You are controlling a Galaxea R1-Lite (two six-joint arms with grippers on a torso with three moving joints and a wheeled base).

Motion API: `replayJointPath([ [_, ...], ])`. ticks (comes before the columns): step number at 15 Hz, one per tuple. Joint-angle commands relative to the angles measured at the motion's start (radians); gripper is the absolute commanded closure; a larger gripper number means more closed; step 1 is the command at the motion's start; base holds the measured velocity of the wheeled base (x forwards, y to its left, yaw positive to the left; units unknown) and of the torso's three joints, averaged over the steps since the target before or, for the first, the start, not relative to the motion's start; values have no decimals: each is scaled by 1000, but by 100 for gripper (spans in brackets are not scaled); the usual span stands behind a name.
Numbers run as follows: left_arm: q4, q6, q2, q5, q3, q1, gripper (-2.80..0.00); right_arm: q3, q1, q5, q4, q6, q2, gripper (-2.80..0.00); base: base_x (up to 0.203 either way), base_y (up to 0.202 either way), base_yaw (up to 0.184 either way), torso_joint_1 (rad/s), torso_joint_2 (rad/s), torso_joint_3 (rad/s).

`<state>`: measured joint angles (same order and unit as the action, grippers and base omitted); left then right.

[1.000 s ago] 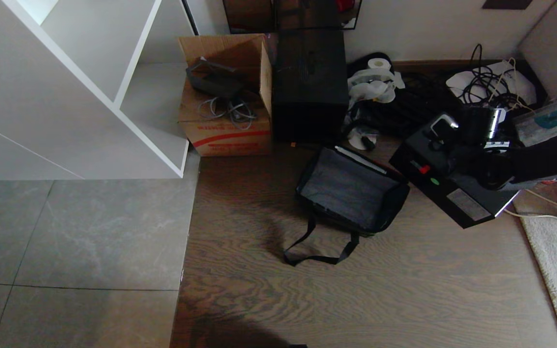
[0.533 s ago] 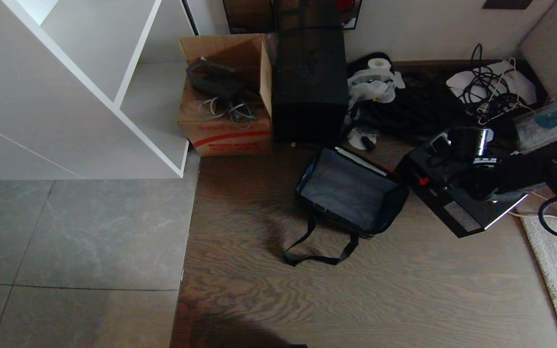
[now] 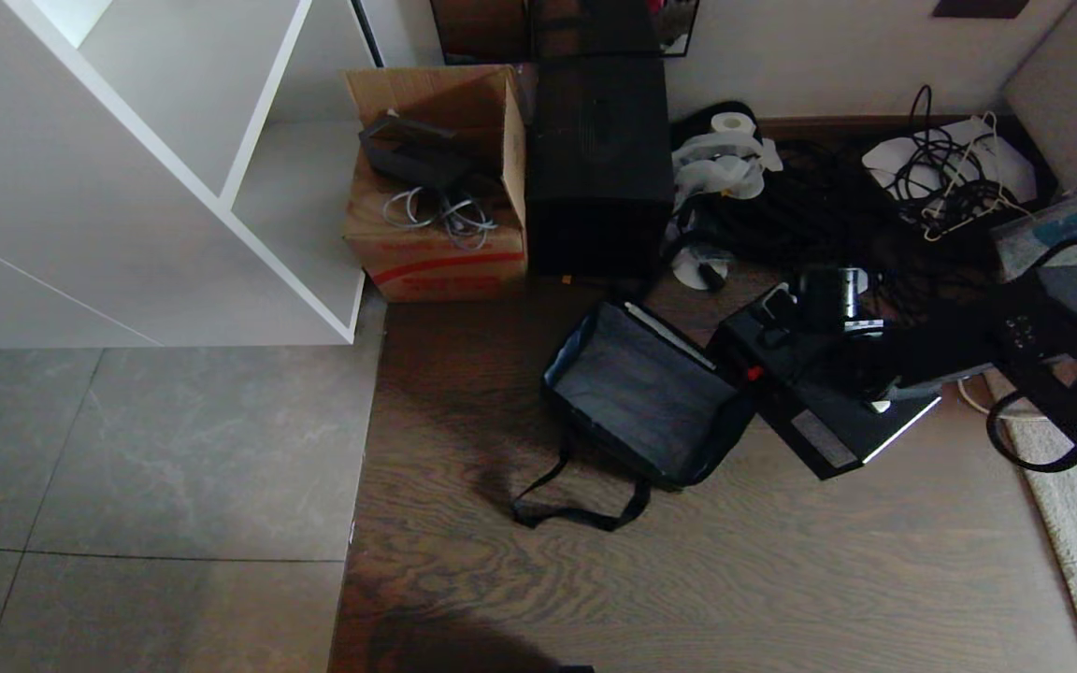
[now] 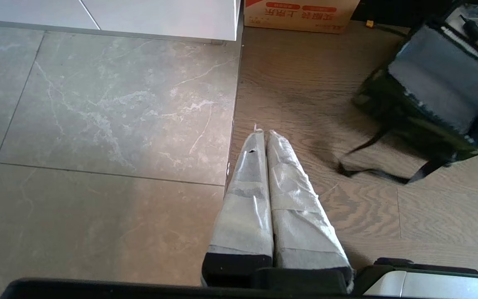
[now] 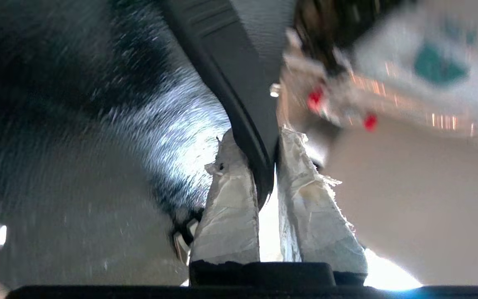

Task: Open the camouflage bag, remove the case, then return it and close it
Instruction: Release the handle

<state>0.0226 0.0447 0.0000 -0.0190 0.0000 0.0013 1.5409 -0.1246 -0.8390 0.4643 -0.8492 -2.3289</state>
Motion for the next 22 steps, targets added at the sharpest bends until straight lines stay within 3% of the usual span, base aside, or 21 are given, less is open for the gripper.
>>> replayJointPath([
  [1,0,2,0,-1,11,0,0,-20,-83,-6,-13,8,9,0,0,0,0,0,0,0],
  [5,0,1,0,-1,11,0,0,-33,-96,-5,-15,30,3,0,0,0,0,0,0,0],
  [11,0,1,0,-1,11,0,0,43,60,-3,-15,47,-21,0,0,0,0,0,0,0],
  [16,0,1,0,-1,11,0,0,78,79,-2,-17,102,-109,0,0,0,0,0,0,0],
  [22,0,1,0,-1,11,0,0,88,89,-2,-16,112,-136,0,0,0,0,0,-6,4],
])
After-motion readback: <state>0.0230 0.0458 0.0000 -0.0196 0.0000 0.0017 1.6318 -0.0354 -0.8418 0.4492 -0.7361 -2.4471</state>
